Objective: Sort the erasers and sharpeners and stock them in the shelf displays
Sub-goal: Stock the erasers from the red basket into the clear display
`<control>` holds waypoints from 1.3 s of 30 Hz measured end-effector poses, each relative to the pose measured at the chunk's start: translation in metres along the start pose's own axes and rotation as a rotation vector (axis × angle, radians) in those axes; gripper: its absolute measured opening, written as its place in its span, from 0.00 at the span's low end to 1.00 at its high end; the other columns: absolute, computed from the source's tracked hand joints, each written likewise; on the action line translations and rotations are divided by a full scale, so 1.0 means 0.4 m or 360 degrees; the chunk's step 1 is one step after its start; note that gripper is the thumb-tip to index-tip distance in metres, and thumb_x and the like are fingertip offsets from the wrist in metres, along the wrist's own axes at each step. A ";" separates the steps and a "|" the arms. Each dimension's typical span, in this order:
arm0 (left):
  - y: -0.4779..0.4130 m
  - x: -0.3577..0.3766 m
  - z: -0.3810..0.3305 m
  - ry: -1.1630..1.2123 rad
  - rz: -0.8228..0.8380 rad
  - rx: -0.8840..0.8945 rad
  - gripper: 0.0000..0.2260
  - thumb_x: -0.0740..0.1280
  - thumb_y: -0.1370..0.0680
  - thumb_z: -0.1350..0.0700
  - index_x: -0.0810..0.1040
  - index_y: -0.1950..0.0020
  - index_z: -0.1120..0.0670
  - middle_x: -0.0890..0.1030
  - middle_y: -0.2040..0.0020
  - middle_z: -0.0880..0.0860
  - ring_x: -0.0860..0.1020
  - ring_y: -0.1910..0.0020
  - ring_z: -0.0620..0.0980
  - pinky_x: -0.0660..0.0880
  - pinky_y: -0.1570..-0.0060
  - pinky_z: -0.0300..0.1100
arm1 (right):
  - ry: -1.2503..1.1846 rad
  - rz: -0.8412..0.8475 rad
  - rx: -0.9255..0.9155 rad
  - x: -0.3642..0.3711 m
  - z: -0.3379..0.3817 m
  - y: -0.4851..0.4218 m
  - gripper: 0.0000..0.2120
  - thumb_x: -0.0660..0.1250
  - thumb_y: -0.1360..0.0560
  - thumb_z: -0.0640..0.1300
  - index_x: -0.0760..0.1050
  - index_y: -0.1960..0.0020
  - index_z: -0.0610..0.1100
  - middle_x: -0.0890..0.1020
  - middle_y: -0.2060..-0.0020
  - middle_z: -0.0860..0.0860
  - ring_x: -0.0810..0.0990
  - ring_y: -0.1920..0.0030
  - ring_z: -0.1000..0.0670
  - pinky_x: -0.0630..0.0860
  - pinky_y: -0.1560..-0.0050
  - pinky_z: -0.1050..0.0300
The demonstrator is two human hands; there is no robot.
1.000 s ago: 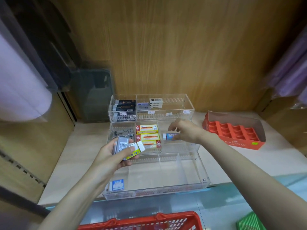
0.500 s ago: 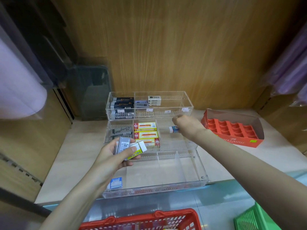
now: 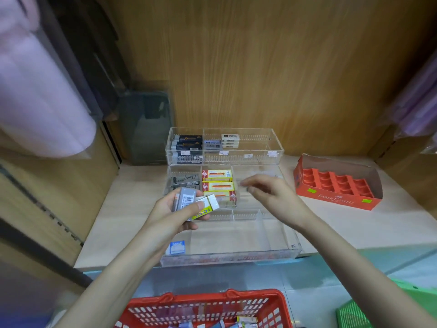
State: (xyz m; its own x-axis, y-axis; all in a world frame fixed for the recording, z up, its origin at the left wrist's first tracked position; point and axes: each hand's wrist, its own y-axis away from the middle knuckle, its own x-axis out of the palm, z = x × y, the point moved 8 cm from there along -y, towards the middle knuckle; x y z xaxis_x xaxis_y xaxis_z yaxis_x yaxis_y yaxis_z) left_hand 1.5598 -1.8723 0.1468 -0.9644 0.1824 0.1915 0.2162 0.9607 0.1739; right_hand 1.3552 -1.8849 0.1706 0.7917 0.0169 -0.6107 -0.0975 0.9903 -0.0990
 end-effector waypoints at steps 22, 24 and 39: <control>0.108 -0.004 0.071 0.0007 0.0123 -0.0110 0.06 0.68 0.26 0.61 0.76 0.50 0.56 0.84 0.59 0.51 0.83 0.62 0.47 0.76 0.68 0.34 | -0.1033 -0.0170 0.0234 0.180 0.085 0.147 0.06 0.69 0.29 0.32 0.78 0.56 0.41 0.81 0.63 0.51 0.78 0.63 0.58 0.74 0.59 0.66; 0.106 -0.009 0.077 0.0116 0.0091 -0.0143 0.06 0.66 0.25 0.62 0.76 0.49 0.56 0.85 0.58 0.51 0.83 0.62 0.47 0.77 0.67 0.34 | -0.0941 -0.0084 0.0117 0.179 0.098 0.146 0.09 0.70 0.28 0.33 0.80 0.54 0.45 0.83 0.58 0.52 0.80 0.59 0.57 0.75 0.55 0.66; 0.064 -0.046 0.098 -0.0150 -0.0026 -0.0044 0.11 0.72 0.28 0.53 0.77 0.49 0.52 0.80 0.64 0.49 0.78 0.67 0.42 0.70 0.69 0.31 | 0.0515 -0.0456 -0.0108 -0.024 0.010 -0.013 0.12 0.67 0.27 0.36 0.79 0.44 0.41 0.82 0.48 0.47 0.78 0.45 0.45 0.67 0.48 0.58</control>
State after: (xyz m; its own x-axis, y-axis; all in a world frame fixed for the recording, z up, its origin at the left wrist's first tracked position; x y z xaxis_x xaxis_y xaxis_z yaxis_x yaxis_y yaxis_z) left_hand 1.5770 -1.8427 0.1098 -0.9776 0.1867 0.0969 0.2031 0.9578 0.2034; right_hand 1.3506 -1.8898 0.1802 0.5639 -0.3121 -0.7646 0.0506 0.9371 -0.3453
